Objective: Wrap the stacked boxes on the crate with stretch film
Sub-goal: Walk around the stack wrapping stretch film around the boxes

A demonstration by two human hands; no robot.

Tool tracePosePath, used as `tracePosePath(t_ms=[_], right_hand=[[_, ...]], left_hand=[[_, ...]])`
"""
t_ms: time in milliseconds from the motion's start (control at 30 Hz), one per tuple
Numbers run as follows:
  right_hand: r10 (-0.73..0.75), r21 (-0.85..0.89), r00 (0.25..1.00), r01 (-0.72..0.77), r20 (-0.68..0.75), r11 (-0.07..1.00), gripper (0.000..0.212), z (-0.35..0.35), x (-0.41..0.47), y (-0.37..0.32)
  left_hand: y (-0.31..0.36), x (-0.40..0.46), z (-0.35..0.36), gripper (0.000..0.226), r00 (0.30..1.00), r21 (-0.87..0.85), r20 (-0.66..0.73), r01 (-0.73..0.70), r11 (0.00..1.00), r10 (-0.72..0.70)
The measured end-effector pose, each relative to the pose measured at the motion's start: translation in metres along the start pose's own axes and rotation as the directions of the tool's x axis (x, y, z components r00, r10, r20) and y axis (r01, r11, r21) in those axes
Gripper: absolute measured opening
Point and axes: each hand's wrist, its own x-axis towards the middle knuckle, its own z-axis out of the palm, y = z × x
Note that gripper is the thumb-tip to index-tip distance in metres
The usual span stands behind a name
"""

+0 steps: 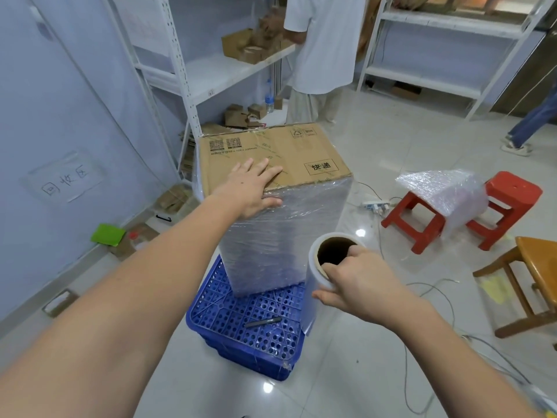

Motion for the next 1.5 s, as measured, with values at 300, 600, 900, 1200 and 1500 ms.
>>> tracePosePath(t_ms=[300, 600, 900, 1200, 1500], right_hand=[[-0.144, 0.041, 0.989, 0.143, 0.039, 0.989, 0.049, -0.016, 0.002, -0.007], [-0.224, 0.176, 0.961, 0.195, 0.162, 0.965, 0.032, -0.022, 0.005, -0.024], [0.061, 0.107, 0.983, -0.080, 0.172, 0.991, 0.063, -0.034, 0.016, -0.070], [0.198, 0.194, 0.962, -0.234, 0.188, 0.953, 0.033, -0.034, 0.008, -0.091], [0.497, 0.097, 0.853, -0.514, 0.158, 0.852, 0.057, -0.038, 0.033, -0.146]], left_hand=[[0.004, 0.001, 0.001, 0.090, 1.000, 0.009, -0.005, 0.010, 1.000, -0.009], [0.003, -0.006, 0.003, 0.090, 1.000, 0.025, -0.015, 0.017, 1.000, -0.017], [-0.001, -0.010, 0.008, 0.089, 0.999, 0.052, -0.051, 0.011, 0.999, -0.009], [-0.004, -0.010, 0.008, 0.086, 0.995, 0.059, -0.098, -0.009, 0.998, 0.015], [-0.006, -0.015, 0.006, 0.089, 0.997, -0.040, -0.048, -0.058, 0.998, 0.056]])
